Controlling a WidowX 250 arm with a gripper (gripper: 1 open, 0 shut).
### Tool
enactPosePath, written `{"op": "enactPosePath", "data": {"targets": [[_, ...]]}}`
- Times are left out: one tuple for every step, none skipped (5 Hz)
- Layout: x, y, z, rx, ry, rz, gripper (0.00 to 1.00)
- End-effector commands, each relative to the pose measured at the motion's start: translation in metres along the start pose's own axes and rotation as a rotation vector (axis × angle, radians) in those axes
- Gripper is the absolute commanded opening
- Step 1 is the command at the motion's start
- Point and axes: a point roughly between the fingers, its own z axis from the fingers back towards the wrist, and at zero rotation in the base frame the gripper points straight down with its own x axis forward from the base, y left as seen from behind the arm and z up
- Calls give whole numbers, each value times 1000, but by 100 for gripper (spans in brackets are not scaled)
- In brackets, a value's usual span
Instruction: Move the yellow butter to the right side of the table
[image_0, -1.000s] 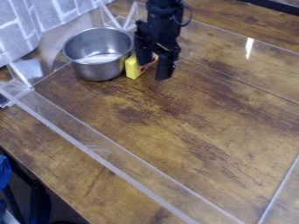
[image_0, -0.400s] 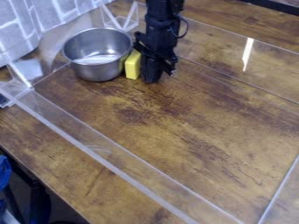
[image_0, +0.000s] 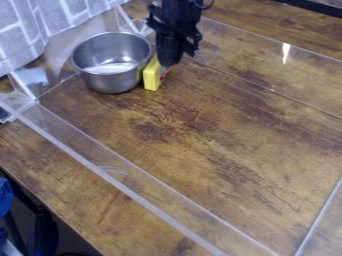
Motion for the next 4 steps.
{"op": "enactPosePath", "data": {"targets": [[7, 2, 57, 56, -115, 3, 0], [11, 3, 53, 53, -120, 1, 0], [13, 3, 49, 50, -126, 0, 0], [15, 2, 48, 48, -132, 1, 0]]}}
